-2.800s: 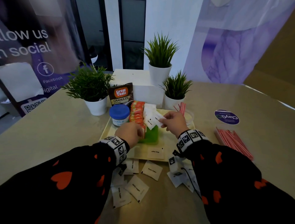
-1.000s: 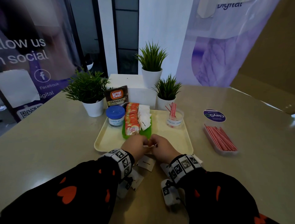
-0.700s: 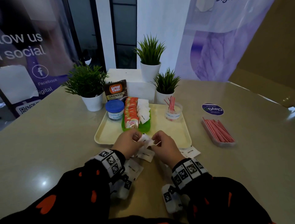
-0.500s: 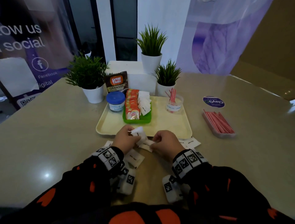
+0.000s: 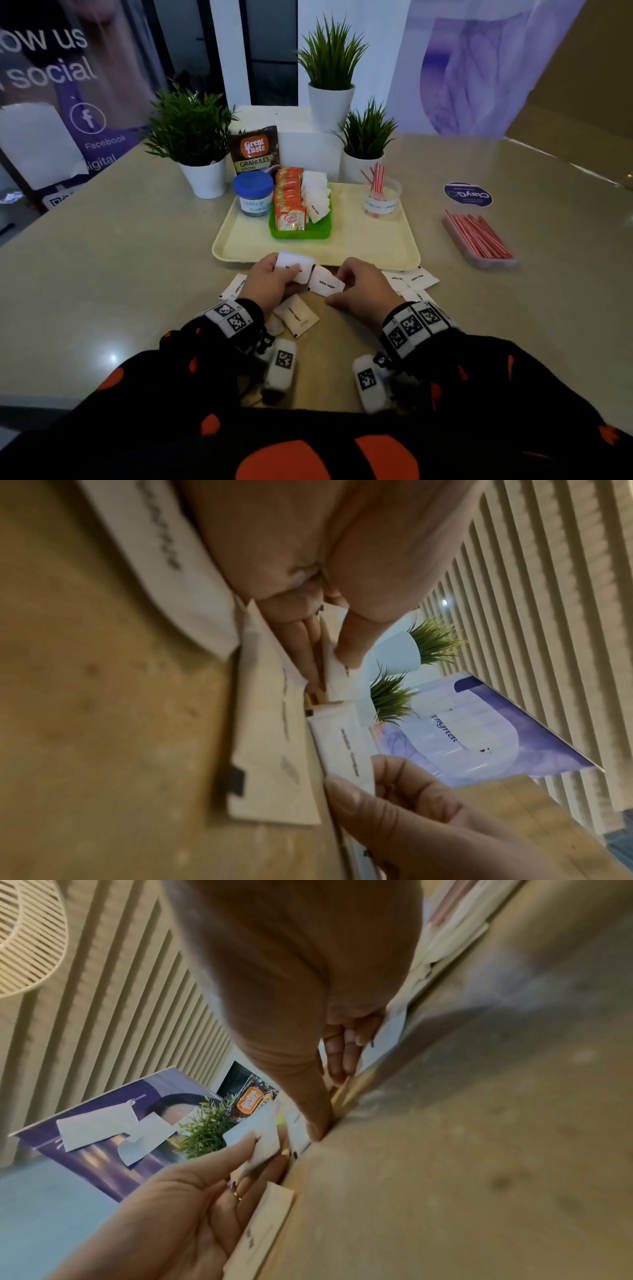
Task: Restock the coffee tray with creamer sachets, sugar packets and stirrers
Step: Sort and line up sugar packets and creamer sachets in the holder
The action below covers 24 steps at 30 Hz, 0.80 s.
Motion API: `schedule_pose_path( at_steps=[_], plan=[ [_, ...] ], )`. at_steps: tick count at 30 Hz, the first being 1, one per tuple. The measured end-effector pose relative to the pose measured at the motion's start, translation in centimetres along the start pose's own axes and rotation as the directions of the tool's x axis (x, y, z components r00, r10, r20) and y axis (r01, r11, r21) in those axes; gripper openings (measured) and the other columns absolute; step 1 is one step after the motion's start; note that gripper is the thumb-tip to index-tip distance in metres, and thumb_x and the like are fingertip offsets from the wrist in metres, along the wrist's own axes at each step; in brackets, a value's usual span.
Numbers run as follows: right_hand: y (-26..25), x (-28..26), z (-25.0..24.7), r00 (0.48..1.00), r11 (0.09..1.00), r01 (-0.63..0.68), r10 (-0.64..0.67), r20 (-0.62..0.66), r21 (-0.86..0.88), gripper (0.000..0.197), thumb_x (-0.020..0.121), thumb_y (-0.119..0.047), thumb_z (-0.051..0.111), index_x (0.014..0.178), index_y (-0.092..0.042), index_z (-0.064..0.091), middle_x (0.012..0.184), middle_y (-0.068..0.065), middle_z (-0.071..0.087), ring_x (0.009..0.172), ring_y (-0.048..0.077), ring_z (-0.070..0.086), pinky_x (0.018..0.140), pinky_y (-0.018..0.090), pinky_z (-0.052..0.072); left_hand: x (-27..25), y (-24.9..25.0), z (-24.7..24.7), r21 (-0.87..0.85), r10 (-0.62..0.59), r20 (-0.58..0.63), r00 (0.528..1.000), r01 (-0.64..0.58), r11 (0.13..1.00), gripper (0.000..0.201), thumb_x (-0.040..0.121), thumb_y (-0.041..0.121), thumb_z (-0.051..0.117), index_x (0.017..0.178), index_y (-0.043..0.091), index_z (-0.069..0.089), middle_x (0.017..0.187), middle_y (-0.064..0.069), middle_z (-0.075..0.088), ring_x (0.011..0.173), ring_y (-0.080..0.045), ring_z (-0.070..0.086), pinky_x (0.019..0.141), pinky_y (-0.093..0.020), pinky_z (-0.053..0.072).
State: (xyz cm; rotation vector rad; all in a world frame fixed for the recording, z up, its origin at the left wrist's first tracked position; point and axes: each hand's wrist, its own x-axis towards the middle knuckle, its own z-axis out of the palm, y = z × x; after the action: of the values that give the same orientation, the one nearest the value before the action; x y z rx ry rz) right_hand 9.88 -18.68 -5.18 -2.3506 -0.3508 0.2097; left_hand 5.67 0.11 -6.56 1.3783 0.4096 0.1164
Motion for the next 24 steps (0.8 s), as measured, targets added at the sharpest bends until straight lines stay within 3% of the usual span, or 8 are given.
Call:
schedule_pose_path(
  at_steps=[3,6,11,14,17,21,24],
  plan=[
    [1.0,-0.2,0.4,1.0,0.973,0.006,-0.002,-0.017,0.232,0.028,0.071,-0.013,0.085,0.083,-0.016,0.06,0.082,0.004,0.067,0.072,0.015,0.057,0.065,0.029,0.048,-0.1,0.0,0.0,-0.093,-0.009,-0.014,1.0,0.008,0.996,0.014,0.103,0.009,0.051,0.111,0.007,0.063,0.1,-0.019,0.072,0.081,-0.024,0.075,0.063,-0.029,0.06],
    [1.2,-0.1,0.2,1.0,0.894,0.014,0.0,-0.031,0.447,0.023,0.079,-0.005,0.082,0.083,-0.012,0.06,0.079,0.004,0.071,0.066,0.008,0.062,0.063,0.021,0.05,-0.2,0.2,0.0,-0.12,-0.023,-0.016,1.0,0.021,0.993,0.021,0.106,0.014,0.044,0.114,0.008,0.062,0.103,-0.02,0.072,0.084,-0.03,0.074,0.068,-0.034,0.063],
    [0.9,-0.1,0.3,0.998,0.748,-0.017,0.054,-0.035,0.664,0.025,0.078,0.005,0.08,0.078,-0.011,0.061,0.075,0.01,0.07,0.064,0.017,0.063,0.058,0.026,0.054,-1.0,0.5,0.2,-0.02,0.006,0.072,0.997,-0.005,1.0,0.021,0.107,0.025,0.042,0.106,0.016,0.061,0.089,-0.017,0.073,0.071,-0.03,0.074,0.054,-0.031,0.059],
    [0.7,0.0,1.1,0.995,0.774,-0.017,0.076,-0.066,0.632,0.025,0.074,0.001,0.085,0.077,-0.01,0.063,0.062,0.0,0.068,0.053,0.009,0.059,0.053,0.022,0.049,-1.1,0.6,0.2,0.035,0.012,0.108,0.994,-0.016,0.999,0.02,0.107,0.027,0.045,0.108,0.015,0.061,0.088,-0.015,0.072,0.069,-0.026,0.073,0.054,-0.03,0.058],
    [0.5,0.0,1.8,0.993,0.818,-0.029,0.091,-0.081,0.575,0.028,0.072,-0.007,0.089,0.082,-0.011,0.063,0.066,0.002,0.069,0.054,0.006,0.061,0.054,0.02,0.05,-1.1,0.6,0.1,0.071,0.007,0.14,0.99,-0.017,0.997,0.023,0.103,0.03,0.052,0.114,0.011,0.061,0.095,-0.014,0.071,0.073,-0.022,0.072,0.057,-0.028,0.057],
    [0.4,0.0,2.8,0.992,0.882,-0.056,0.101,-0.072,0.468,0.037,0.07,-0.027,0.091,0.094,-0.028,0.062,0.074,-0.003,0.074,0.075,0.016,0.071,0.073,0.034,0.059,-1.0,0.4,-0.2,0.123,0.022,0.202,0.979,-0.047,0.991,0.027,0.094,0.024,0.069,0.116,0.011,0.06,0.104,-0.018,0.072,0.086,-0.024,0.072,0.069,-0.032,0.059],
    [0.3,0.3,3.4,0.991,0.909,-0.052,0.099,-0.093,0.414,0.033,0.072,-0.035,0.086,0.097,-0.036,0.064,0.075,-0.007,0.075,0.081,0.012,0.072,0.084,0.037,0.058,-0.8,0.3,-0.3,0.153,0.033,0.205,0.978,-0.065,0.986,0.026,0.096,0.019,0.065,0.119,0.009,0.056,0.105,-0.022,0.069,0.085,-0.026,0.07,0.072,-0.035,0.06]
  ],
)
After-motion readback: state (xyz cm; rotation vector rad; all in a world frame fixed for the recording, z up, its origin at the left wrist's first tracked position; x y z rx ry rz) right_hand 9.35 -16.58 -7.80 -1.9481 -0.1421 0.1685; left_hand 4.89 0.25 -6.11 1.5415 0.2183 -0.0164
